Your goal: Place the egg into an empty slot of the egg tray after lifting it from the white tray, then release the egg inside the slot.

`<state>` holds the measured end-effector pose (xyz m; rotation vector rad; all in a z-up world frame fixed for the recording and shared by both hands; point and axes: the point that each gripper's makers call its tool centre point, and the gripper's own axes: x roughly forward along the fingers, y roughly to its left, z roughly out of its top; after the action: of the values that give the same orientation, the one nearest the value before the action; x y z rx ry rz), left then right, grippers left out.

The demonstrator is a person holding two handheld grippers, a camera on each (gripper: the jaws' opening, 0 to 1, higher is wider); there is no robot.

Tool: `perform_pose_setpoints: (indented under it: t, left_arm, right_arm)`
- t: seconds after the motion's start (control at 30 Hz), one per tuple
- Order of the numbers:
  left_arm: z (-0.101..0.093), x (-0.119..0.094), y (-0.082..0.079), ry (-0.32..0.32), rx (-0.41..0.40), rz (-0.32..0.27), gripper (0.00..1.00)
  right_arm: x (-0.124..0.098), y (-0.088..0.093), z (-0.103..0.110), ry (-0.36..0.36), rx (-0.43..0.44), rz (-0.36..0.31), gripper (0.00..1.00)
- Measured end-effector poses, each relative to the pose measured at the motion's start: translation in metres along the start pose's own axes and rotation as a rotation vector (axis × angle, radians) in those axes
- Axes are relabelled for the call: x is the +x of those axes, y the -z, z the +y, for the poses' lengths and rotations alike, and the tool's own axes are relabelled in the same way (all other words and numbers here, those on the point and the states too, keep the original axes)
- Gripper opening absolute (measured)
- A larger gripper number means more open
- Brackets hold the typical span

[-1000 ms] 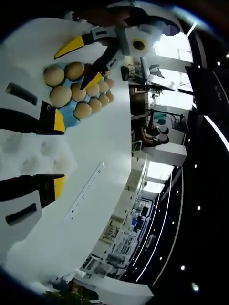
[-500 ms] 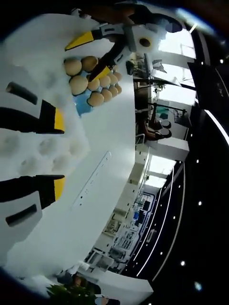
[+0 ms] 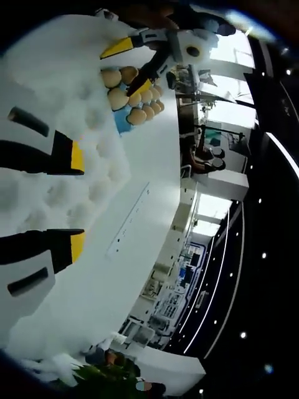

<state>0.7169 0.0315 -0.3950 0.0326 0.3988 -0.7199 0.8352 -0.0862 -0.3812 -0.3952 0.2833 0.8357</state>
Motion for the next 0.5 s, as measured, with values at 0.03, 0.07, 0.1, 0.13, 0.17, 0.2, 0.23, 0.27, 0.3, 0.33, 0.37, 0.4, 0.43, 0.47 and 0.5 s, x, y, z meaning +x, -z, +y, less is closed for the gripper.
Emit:
perform_pose_setpoints:
  t: [0.03, 0.07, 0.1, 0.13, 0.17, 0.2, 0.23, 0.27, 0.3, 0.33, 0.37, 0.4, 0.43, 0.47, 0.5]
  left_arm:
    - [-0.001, 0.001, 0.0, 0.001, 0.001, 0.002, 0.53]
    - [-0.001, 0.001, 0.0, 0.002, 0.003, 0.004, 0.53]
    - [-0.002, 0.002, 0.0, 0.003, 0.006, 0.005, 0.53]
    - [-0.003, 0.002, 0.0, 0.005, 0.007, 0.006, 0.53]
    - [-0.003, 0.002, -0.001, 0.006, 0.008, 0.007, 0.53]
    - [-0.003, 0.003, -0.001, 0.006, 0.01, 0.008, 0.53]
    - [-0.002, 0.003, -0.001, 0.005, 0.012, 0.009, 0.53]
    - [-0.003, 0.004, -0.001, 0.006, 0.013, 0.01, 0.53]
    - [-0.003, 0.004, -0.002, 0.006, 0.012, 0.011, 0.53]
    - [-0.003, 0.004, -0.002, 0.006, 0.012, 0.011, 0.53]
    - [-0.003, 0.005, -0.002, 0.007, 0.013, 0.012, 0.53]
    - [-0.003, 0.005, -0.001, 0.007, 0.013, 0.014, 0.53]
    - [-0.003, 0.005, -0.001, 0.007, 0.012, 0.015, 0.53]
    - [-0.004, 0.006, -0.001, 0.007, 0.013, 0.015, 0.53]
    - [-0.004, 0.006, -0.001, 0.007, 0.013, 0.016, 0.53]
  right_arm:
    - [0.0, 0.002, -0.002, 0.001, -0.001, 0.004, 0.35]
    - [-0.001, 0.003, -0.004, 0.004, 0.0, 0.006, 0.35]
    - [-0.002, 0.005, -0.008, 0.01, 0.002, 0.007, 0.35]
    - [-0.003, 0.007, -0.01, 0.012, 0.003, 0.01, 0.35]
    - [-0.004, 0.009, -0.013, 0.017, 0.005, 0.012, 0.36]
    - [-0.005, 0.011, -0.017, 0.026, 0.006, 0.013, 0.36]
    - [-0.007, 0.013, -0.018, 0.03, 0.01, 0.015, 0.36]
    - [-0.009, 0.015, -0.019, 0.033, 0.013, 0.018, 0.36]
    - [-0.01, 0.017, -0.022, 0.036, 0.015, 0.02, 0.36]
    - [-0.011, 0.019, -0.026, 0.043, 0.017, 0.023, 0.36]
    - [-0.011, 0.02, -0.025, 0.046, 0.016, 0.027, 0.36]
    - [-0.013, 0.023, -0.026, 0.053, 0.02, 0.031, 0.36]
    - [-0.012, 0.025, -0.03, 0.059, 0.023, 0.032, 0.36]
    - [-0.013, 0.027, -0.034, 0.065, 0.025, 0.033, 0.36]
    - [-0.014, 0.028, -0.034, 0.071, 0.026, 0.035, 0.36]
